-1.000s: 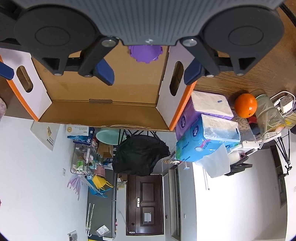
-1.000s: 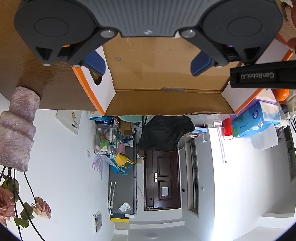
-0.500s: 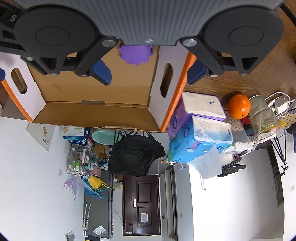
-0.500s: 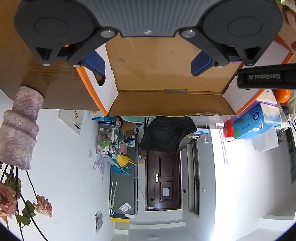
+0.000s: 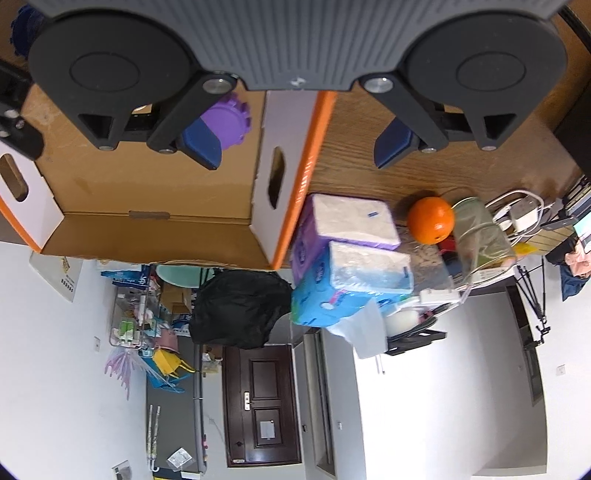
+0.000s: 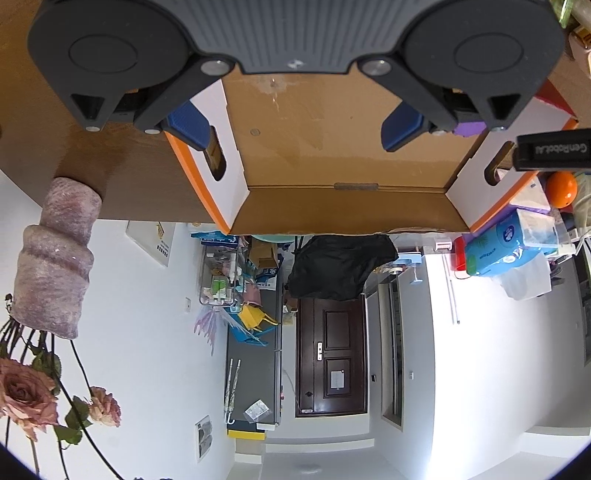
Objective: Organize rigid objects
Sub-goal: 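Withdraw both grippers from the box back over the table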
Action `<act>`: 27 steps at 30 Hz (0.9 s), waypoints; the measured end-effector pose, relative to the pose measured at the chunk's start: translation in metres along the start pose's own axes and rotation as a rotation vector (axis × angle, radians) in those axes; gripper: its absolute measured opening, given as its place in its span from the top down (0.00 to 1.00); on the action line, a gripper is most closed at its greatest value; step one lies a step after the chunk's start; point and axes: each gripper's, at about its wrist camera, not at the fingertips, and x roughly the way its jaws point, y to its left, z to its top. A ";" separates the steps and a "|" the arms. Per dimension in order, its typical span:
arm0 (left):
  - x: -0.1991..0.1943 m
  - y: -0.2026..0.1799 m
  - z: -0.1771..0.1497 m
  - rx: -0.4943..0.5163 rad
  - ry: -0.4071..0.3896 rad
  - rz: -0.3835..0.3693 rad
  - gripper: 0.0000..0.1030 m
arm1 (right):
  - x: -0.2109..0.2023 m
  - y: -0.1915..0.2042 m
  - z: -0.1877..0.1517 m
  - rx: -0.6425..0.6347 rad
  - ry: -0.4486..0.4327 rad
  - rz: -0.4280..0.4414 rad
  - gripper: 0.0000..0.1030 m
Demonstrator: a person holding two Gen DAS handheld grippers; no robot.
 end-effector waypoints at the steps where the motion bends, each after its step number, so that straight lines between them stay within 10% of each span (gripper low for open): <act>1: -0.002 0.003 -0.002 -0.001 -0.002 0.004 0.11 | -0.002 0.000 -0.001 0.001 0.000 -0.001 0.04; 27: -0.122 0.067 -0.059 -0.033 -0.119 -0.084 0.04 | -0.124 -0.003 -0.048 0.017 -0.050 0.002 0.00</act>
